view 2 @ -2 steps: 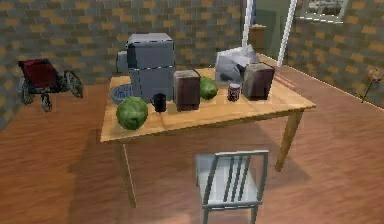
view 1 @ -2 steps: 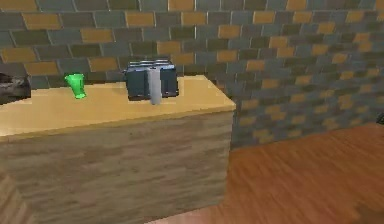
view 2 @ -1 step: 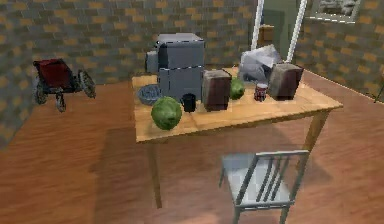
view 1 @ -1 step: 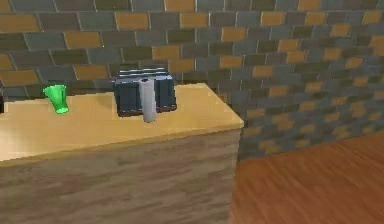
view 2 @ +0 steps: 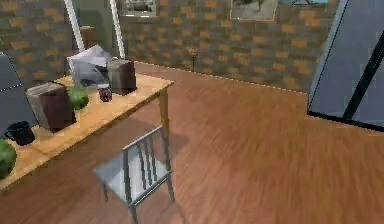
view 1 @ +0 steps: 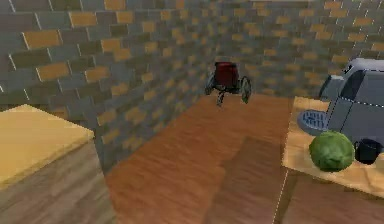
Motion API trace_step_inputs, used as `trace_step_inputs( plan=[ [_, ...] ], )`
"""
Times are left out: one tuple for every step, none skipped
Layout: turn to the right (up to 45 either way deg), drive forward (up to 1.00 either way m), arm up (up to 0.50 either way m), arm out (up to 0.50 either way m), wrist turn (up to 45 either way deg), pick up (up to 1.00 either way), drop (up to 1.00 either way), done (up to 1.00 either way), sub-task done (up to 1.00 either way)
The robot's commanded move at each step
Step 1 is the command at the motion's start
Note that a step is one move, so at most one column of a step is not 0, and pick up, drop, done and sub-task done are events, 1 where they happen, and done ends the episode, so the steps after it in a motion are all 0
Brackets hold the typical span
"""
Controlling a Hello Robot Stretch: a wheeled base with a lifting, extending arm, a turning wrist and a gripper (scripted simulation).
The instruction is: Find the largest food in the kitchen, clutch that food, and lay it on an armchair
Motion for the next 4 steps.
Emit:
trace_step_inputs(
  plan=[
    [45.0,0.0,0.0,0.0,0.0,0.0,0.0,0.0,0.0],
    [45.0,0.0,0.0,0.0,0.0,0.0,0.0,0.0,0.0],
    [18.0,0.0,0.0,0.0,0.0,0.0,0.0,0.0,0.0],
    [45.0,0.0,0.0,0.0,0.0,0.0,0.0,0.0,0.0]
  ],
)
